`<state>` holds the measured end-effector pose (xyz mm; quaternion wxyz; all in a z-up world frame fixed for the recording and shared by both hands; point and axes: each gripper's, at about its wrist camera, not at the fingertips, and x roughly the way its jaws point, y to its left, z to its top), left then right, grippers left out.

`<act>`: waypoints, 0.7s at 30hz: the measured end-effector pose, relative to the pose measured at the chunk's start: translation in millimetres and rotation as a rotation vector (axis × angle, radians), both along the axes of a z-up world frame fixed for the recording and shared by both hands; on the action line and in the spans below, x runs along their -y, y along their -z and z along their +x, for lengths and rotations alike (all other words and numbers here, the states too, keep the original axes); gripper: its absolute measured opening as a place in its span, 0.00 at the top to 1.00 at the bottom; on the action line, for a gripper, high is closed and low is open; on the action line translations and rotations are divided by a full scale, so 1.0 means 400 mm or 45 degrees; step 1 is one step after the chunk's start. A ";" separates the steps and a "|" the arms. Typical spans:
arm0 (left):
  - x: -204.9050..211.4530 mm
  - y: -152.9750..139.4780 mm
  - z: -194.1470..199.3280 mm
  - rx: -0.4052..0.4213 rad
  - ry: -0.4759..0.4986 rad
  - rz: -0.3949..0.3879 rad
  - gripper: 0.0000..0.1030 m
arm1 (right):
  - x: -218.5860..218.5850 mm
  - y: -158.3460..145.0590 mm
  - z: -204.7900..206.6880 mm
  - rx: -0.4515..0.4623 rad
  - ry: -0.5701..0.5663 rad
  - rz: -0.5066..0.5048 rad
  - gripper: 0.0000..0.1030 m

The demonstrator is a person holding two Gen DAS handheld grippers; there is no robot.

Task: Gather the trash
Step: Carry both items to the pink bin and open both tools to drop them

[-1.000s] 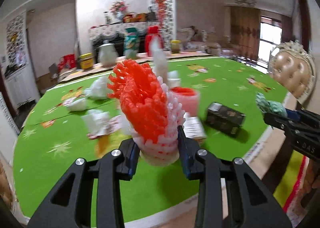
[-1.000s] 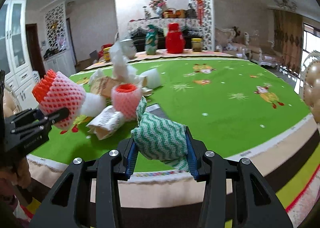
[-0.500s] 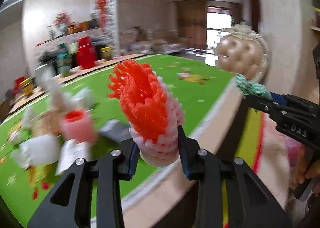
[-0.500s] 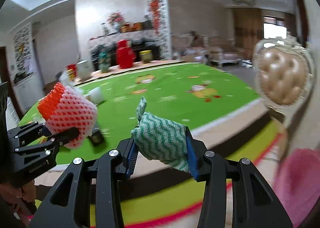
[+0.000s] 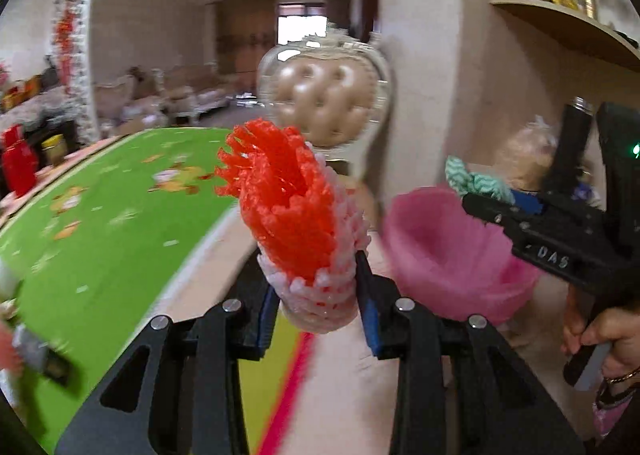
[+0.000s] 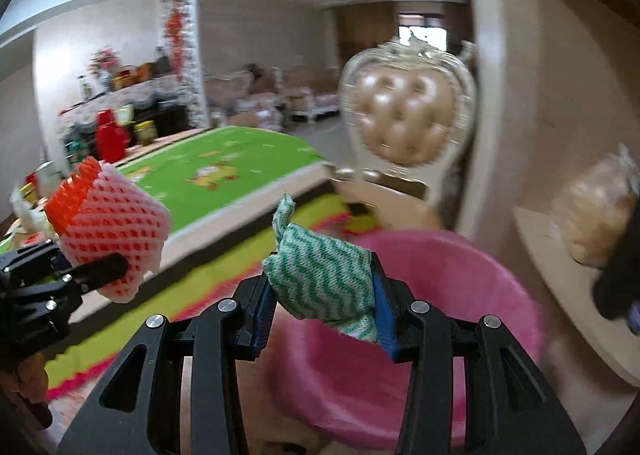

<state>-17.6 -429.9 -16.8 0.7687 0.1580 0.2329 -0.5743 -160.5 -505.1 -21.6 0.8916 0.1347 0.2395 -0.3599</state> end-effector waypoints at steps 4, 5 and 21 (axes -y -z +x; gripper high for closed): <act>0.101 0.018 -0.074 -0.035 0.127 0.012 0.67 | 0.048 0.029 -0.083 -0.012 0.095 0.028 0.59; 0.122 0.021 -0.092 -0.045 0.152 0.016 0.67 | 0.053 0.038 -0.098 -0.016 0.111 0.036 0.59; 0.317 0.118 -0.148 -0.143 0.356 0.126 0.55 | 0.152 0.115 -0.159 -0.012 0.154 0.135 0.41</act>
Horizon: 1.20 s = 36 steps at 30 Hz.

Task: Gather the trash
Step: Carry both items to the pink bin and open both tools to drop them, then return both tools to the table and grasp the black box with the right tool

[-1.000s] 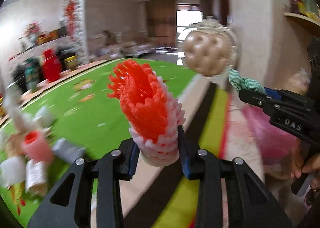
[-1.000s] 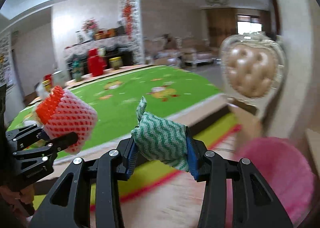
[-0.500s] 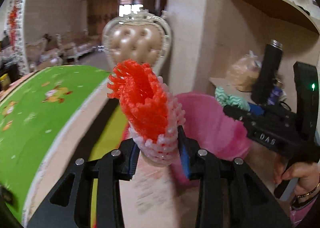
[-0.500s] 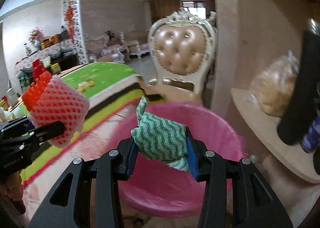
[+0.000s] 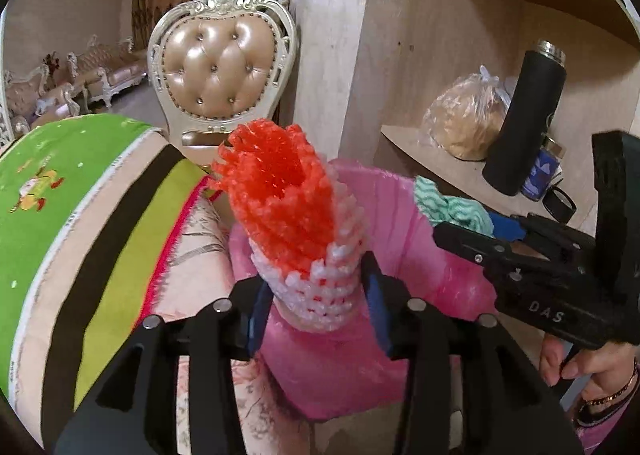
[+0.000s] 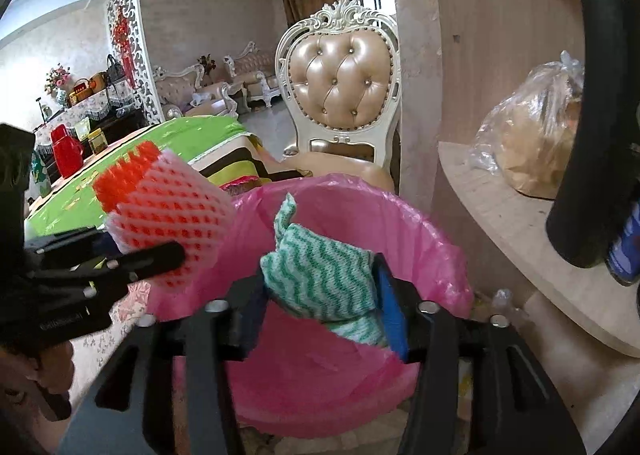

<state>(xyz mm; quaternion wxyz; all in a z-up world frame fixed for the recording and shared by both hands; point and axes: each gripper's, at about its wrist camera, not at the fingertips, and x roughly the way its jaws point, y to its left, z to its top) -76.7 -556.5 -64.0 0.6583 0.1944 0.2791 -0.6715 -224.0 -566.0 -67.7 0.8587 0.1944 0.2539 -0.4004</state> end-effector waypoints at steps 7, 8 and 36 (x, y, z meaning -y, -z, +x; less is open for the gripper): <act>-0.055 -0.016 0.034 0.018 -0.053 -0.065 0.30 | -0.012 -0.019 -0.006 0.021 0.007 -0.030 0.25; -0.066 -0.024 0.039 0.015 -0.065 -0.085 0.25 | -0.016 -0.023 -0.008 0.023 0.009 -0.032 0.25; -0.727 -0.104 0.316 0.329 -0.875 -0.093 0.04 | -0.323 -0.085 0.333 0.033 -0.487 -0.070 0.17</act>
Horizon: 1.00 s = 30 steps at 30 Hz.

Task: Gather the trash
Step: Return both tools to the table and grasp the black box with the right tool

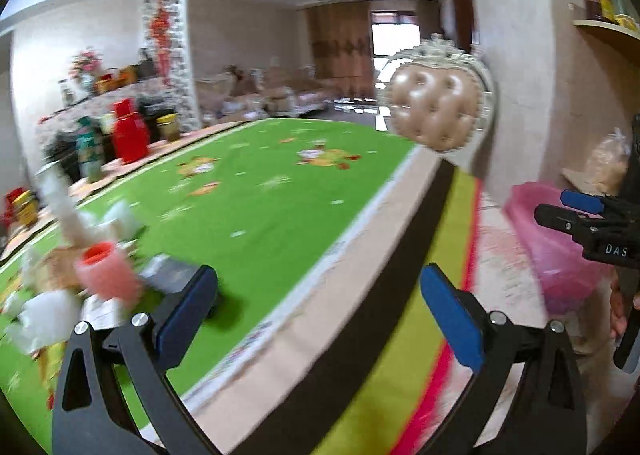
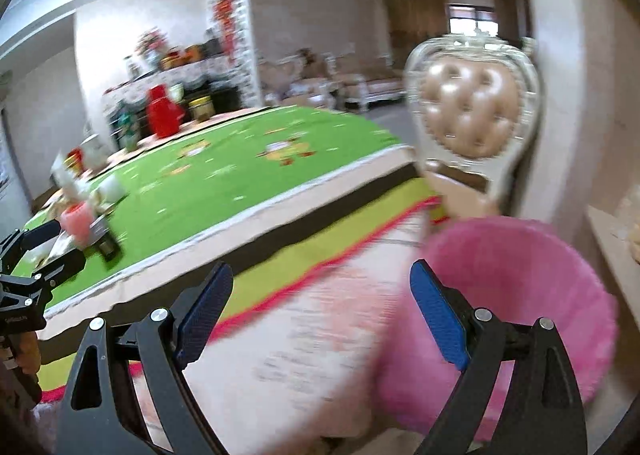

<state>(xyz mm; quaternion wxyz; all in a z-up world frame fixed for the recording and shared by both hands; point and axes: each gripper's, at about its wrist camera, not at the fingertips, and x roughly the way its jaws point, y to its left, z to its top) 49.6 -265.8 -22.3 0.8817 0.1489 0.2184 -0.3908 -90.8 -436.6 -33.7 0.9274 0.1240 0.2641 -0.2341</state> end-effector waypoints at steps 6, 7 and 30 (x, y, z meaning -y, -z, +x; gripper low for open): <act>-0.183 0.018 0.083 -0.058 -0.252 -0.037 0.04 | -0.120 0.007 0.147 -0.026 -0.209 -0.006 0.17; -0.211 0.020 0.095 -0.061 -0.286 -0.040 0.04 | -0.141 0.007 0.169 -0.031 -0.241 -0.006 0.17; -0.572 0.079 0.256 -0.243 -0.763 -0.026 0.04 | -0.423 0.085 0.653 -0.323 -0.632 -0.029 0.17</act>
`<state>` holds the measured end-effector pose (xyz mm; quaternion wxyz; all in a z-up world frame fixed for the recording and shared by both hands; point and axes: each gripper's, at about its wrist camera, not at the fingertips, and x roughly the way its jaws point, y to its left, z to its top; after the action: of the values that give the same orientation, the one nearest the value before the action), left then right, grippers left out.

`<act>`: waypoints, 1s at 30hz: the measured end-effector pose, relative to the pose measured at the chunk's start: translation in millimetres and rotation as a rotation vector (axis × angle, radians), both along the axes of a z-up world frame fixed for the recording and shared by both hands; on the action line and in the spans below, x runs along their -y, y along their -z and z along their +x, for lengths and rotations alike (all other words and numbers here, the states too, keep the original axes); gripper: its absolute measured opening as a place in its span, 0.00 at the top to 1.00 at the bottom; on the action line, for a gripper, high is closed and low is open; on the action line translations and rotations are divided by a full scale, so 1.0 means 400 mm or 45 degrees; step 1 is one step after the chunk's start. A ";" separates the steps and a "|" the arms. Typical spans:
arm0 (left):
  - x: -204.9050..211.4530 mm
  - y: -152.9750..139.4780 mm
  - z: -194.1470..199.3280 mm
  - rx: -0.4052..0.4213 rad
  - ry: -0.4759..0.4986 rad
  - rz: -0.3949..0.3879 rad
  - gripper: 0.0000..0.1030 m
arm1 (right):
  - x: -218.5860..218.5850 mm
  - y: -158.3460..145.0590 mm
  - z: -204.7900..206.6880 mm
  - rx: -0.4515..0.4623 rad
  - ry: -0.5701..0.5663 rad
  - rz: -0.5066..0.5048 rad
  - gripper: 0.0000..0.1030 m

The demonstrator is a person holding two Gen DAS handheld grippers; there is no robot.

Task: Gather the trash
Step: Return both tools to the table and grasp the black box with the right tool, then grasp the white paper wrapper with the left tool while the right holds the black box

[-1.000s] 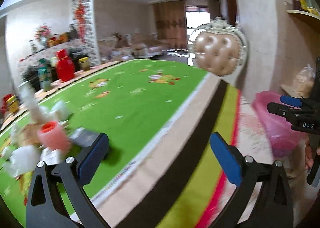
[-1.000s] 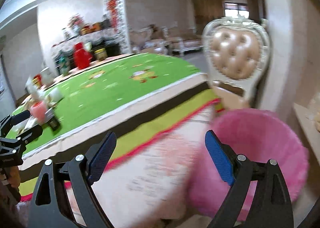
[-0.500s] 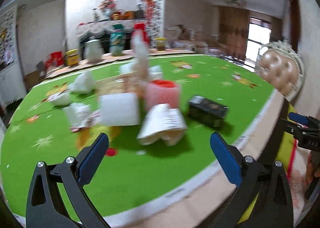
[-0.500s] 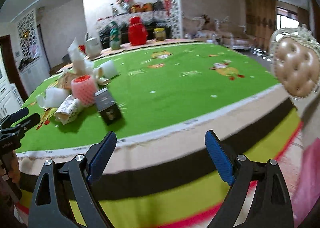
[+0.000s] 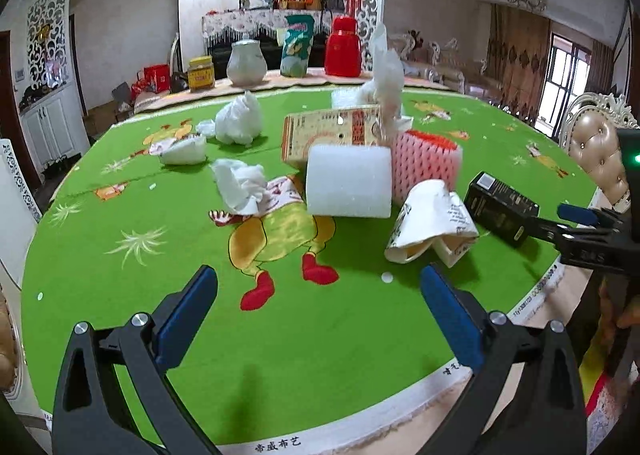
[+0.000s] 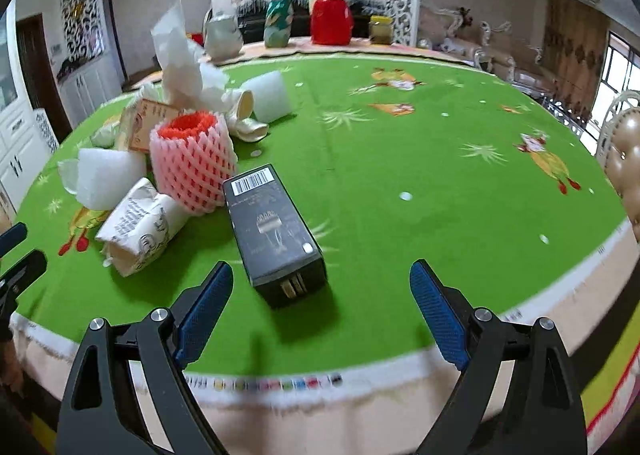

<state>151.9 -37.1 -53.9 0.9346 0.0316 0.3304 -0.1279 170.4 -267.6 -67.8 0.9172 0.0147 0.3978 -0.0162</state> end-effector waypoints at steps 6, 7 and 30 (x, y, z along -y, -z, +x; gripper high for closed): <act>0.050 0.010 0.000 -0.032 0.065 0.004 0.04 | -0.023 0.023 0.080 -0.042 -0.055 -0.049 0.17; 0.060 0.012 -0.003 -0.035 0.079 0.004 0.04 | -0.021 0.029 0.095 -0.069 -0.063 -0.039 0.17; 0.264 0.055 0.129 -0.221 0.085 -0.056 0.23 | 0.069 -0.026 0.041 0.183 0.015 0.215 0.61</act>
<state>203.6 -142.6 -75.8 0.8982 0.0111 0.4059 -0.1686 187.0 -295.4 -57.3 0.9388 0.0955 0.3307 0.0132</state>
